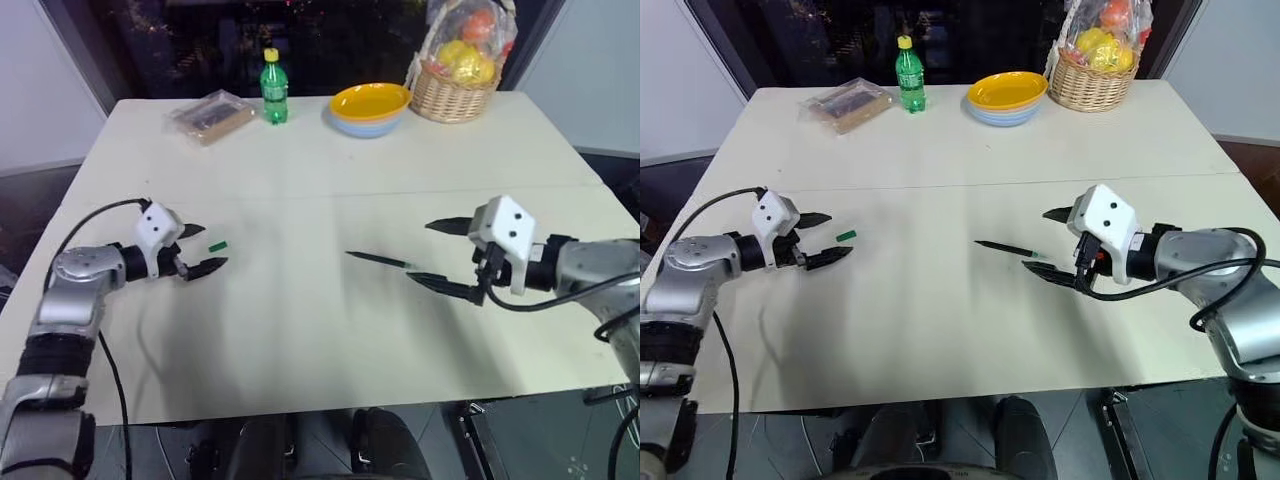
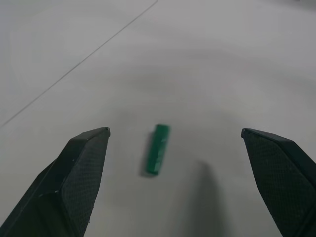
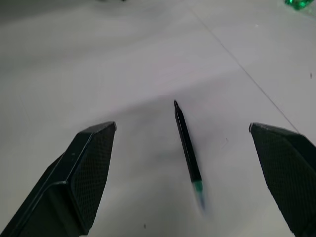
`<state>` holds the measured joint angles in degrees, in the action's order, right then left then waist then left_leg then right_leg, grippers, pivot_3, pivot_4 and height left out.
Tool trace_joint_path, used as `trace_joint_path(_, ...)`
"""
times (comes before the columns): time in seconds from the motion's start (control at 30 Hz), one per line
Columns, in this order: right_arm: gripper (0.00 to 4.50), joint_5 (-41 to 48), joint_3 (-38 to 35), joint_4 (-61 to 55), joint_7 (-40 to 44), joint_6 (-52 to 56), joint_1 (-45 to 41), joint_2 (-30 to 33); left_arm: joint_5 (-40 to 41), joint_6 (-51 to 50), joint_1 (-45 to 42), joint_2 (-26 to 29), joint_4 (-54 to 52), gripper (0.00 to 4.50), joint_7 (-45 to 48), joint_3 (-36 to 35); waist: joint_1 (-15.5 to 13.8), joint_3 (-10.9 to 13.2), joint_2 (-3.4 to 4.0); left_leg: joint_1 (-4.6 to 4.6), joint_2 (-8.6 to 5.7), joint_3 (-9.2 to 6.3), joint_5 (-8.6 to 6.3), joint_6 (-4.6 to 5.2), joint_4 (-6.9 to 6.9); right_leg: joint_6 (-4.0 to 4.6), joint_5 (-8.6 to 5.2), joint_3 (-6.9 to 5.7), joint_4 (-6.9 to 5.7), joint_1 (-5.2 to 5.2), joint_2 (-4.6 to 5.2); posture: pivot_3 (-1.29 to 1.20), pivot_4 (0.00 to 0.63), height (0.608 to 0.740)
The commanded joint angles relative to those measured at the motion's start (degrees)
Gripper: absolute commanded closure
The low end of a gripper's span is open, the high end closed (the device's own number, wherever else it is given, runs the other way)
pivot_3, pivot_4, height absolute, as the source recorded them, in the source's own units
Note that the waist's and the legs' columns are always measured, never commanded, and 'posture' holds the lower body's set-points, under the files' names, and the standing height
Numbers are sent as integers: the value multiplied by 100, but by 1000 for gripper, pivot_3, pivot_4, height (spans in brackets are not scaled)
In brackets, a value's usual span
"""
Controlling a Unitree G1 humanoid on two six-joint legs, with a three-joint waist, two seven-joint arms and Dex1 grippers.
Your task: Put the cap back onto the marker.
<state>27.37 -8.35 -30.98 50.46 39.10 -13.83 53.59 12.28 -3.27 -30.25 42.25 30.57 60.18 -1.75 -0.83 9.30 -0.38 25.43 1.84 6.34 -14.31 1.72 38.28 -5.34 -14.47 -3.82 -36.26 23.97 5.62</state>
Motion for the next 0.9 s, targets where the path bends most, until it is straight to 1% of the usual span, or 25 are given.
trace_joint_path(0.03, 0, 114, -279, -357, -219, 87, 102, -53, -204, 458, -447, -89, 698, 34, 56, 26, 4, 0, -1, 0, 0, 0, 0, 0, 0, -1, 0, 0, 0, 0, -1, 0, 150, 740)
trace_joint_path(0.2, 0, 192, -416, -606, -471, 218, 288, -102, -416, 734, -966, -334, 1680, 34, 149, 133, 10, -1, -3, 0, 0, 2, 0, 3, 3, -11, 5, -1, -4, -1, -4, 0, 150, 740)
trace_joint_path(0.37, 0, 228, -518, -705, -601, 258, 394, -74, -593, 713, -1157, -404, 2160, 34, 443, 259, 12, -1, -4, -1, 1, 2, -1, 3, 3, -13, 5, -1, -5, -1, -6, 0, 150, 740)
trace_joint_path(0.9, 0, 226, -438, -598, -652, 200, 268, -8, -920, 777, -1152, -304, 2485, 34, 579, 347, 27, -3, -5, -8, 3, 1, -1, 3, 3, -13, 5, 0, -9, -4, -6, 0, 150, 740)
